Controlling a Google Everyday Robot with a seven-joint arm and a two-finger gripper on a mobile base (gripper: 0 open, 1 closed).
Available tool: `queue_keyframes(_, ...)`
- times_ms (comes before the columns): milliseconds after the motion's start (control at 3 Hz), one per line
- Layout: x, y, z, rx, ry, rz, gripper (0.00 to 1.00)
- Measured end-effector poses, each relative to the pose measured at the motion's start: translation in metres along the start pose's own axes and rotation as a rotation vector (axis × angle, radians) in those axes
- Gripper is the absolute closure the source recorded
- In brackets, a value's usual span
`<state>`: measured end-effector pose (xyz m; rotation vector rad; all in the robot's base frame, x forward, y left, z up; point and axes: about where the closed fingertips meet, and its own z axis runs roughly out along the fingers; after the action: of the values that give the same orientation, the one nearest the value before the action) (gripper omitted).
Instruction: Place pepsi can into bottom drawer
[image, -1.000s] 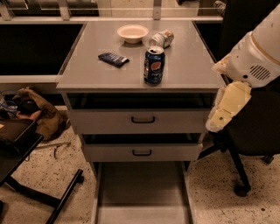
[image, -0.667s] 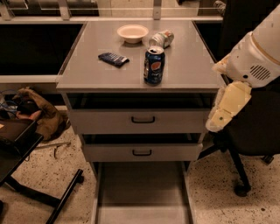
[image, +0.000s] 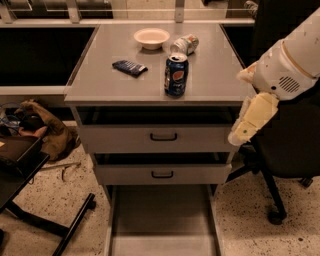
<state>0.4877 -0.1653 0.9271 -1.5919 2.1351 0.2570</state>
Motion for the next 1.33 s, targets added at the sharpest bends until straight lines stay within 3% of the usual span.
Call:
queue_keyframes(333, -0.002, -0.017, 0.021, -0.001, -0.107, 0.011, 0.00)
queue_keyframes(667, -0.003, -0.018, 0.021, -0.001, -0.107, 0.011, 0.00)
queue_keyframes(1000, -0.006, -0.045, 0.022, 0.055, -0.165, 0.022, 0.00)
queue_keyframes(1333, 0.002, -0.075, 0.017, 0.175, -0.234, 0.099, 0.00)
